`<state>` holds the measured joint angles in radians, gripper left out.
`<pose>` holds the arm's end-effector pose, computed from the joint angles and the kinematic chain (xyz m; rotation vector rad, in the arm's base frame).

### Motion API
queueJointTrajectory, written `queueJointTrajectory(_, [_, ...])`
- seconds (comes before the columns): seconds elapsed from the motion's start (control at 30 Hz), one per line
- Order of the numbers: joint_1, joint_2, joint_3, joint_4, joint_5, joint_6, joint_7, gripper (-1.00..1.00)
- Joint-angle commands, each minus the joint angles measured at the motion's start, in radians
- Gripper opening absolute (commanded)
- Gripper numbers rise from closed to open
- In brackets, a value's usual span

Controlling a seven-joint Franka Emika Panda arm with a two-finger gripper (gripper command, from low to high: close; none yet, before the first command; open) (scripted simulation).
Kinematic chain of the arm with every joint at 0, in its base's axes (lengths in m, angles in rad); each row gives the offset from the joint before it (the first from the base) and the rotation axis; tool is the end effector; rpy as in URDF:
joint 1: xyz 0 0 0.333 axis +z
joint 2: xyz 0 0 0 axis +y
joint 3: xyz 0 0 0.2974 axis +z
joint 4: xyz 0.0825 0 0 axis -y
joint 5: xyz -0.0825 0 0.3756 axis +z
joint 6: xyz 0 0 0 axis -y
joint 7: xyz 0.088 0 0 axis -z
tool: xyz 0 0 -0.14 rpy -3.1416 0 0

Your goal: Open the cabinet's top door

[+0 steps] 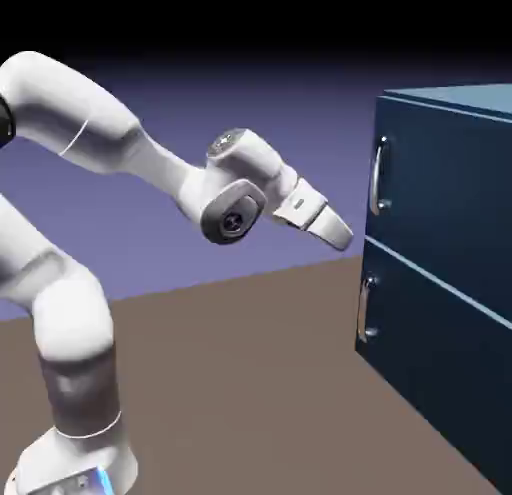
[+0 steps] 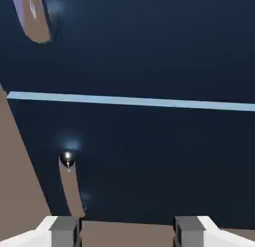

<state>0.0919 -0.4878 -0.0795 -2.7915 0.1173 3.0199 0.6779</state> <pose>0.4260 -0.0013 0.3953 -2.4721 1.0181 -0.8907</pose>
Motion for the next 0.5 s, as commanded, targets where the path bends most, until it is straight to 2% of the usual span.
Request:
queueJointTrajectory(0.0, [0.03,0.031,-0.03,0.007,0.044,-0.006,-0.023,0.0])
queueJointTrajectory(0.47, [0.444,0.457,-0.442,0.103,0.653,-0.095,-0.351,0.0])
